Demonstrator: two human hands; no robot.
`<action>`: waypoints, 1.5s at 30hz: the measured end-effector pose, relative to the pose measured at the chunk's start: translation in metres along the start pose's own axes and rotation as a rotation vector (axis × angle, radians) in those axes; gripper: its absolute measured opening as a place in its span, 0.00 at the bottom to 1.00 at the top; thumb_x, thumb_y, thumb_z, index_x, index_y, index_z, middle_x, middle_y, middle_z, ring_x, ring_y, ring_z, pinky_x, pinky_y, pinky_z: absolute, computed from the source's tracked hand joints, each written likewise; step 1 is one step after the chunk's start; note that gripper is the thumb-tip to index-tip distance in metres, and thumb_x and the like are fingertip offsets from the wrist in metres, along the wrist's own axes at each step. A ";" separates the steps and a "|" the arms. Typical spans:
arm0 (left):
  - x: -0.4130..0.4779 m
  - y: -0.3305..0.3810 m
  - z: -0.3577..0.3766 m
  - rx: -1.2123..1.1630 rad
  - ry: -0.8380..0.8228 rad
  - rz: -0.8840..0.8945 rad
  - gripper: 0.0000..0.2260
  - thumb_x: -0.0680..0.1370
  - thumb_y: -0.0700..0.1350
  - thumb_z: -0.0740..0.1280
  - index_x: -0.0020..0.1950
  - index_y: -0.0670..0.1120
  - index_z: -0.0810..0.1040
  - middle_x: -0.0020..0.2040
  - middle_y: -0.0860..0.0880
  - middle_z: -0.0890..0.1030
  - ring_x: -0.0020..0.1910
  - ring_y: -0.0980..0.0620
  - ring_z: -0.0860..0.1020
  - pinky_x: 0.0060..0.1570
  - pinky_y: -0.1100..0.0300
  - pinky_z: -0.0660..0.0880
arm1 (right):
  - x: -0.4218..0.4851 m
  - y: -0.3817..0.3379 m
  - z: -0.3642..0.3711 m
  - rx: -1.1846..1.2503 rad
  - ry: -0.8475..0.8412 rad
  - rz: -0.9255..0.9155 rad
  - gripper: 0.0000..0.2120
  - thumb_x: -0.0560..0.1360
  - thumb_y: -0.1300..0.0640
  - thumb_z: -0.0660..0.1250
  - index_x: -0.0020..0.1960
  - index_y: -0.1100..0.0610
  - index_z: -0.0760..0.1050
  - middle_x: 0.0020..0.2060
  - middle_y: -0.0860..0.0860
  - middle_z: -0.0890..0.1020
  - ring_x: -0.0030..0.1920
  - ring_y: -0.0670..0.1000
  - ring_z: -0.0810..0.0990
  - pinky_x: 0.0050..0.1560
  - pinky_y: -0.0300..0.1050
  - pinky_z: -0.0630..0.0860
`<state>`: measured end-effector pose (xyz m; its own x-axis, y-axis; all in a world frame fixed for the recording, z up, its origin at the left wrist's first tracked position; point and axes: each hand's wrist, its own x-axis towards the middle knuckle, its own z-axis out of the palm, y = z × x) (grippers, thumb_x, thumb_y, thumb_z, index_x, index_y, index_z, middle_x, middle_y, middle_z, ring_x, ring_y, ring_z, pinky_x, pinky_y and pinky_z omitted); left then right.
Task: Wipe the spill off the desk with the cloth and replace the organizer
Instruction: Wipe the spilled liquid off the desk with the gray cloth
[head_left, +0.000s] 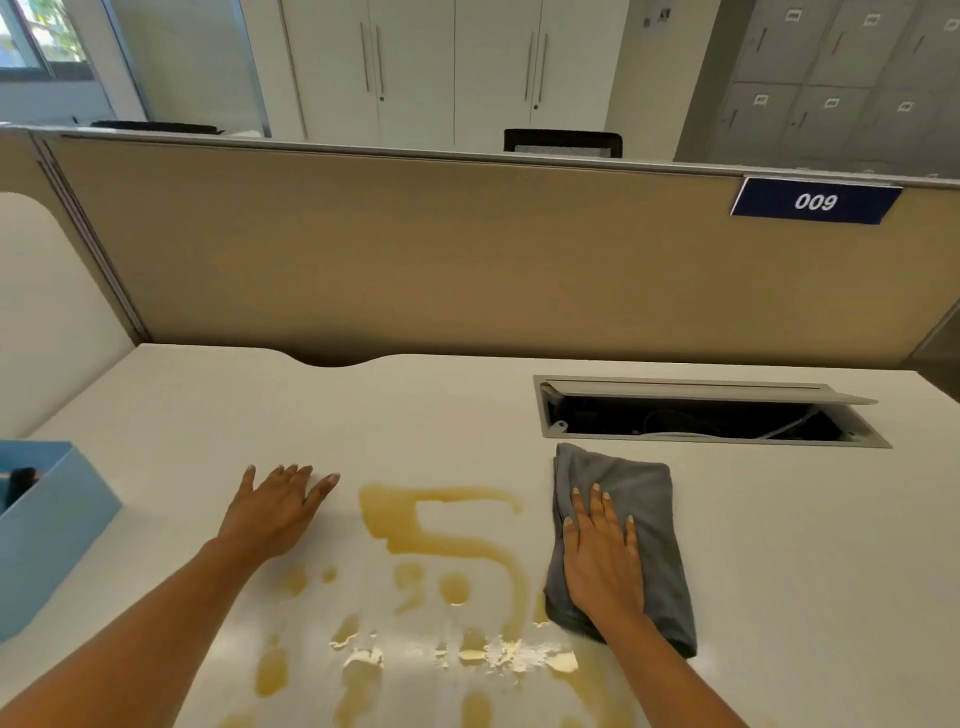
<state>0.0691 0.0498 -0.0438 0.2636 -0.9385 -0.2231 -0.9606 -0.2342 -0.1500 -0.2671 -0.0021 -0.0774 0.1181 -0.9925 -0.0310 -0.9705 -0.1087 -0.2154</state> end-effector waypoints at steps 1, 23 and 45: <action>-0.001 -0.004 0.003 -0.002 -0.003 0.009 0.22 0.82 0.44 0.43 0.75 0.52 0.40 0.78 0.45 0.51 0.77 0.46 0.51 0.74 0.44 0.47 | 0.002 -0.007 0.002 0.002 -0.005 -0.014 0.24 0.82 0.51 0.41 0.77 0.53 0.41 0.78 0.52 0.45 0.77 0.49 0.43 0.76 0.50 0.40; 0.005 -0.016 0.019 -0.682 0.067 -0.049 0.23 0.81 0.55 0.48 0.73 0.46 0.62 0.76 0.48 0.60 0.76 0.52 0.56 0.72 0.56 0.55 | 0.030 -0.161 0.041 0.241 -0.165 -0.419 0.22 0.82 0.52 0.43 0.76 0.50 0.50 0.77 0.47 0.51 0.77 0.45 0.46 0.75 0.45 0.37; -0.086 -0.059 0.072 -0.635 0.257 -0.079 0.37 0.70 0.68 0.37 0.75 0.51 0.55 0.76 0.55 0.53 0.77 0.55 0.49 0.75 0.57 0.42 | -0.040 -0.196 0.051 0.246 -0.263 -0.559 0.22 0.82 0.51 0.42 0.76 0.48 0.51 0.77 0.46 0.50 0.77 0.44 0.45 0.74 0.47 0.34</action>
<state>0.1094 0.1622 -0.0856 0.3811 -0.9245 0.0122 -0.8258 -0.3344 0.4540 -0.0705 0.0615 -0.0836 0.6672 -0.7405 -0.0802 -0.6756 -0.5564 -0.4836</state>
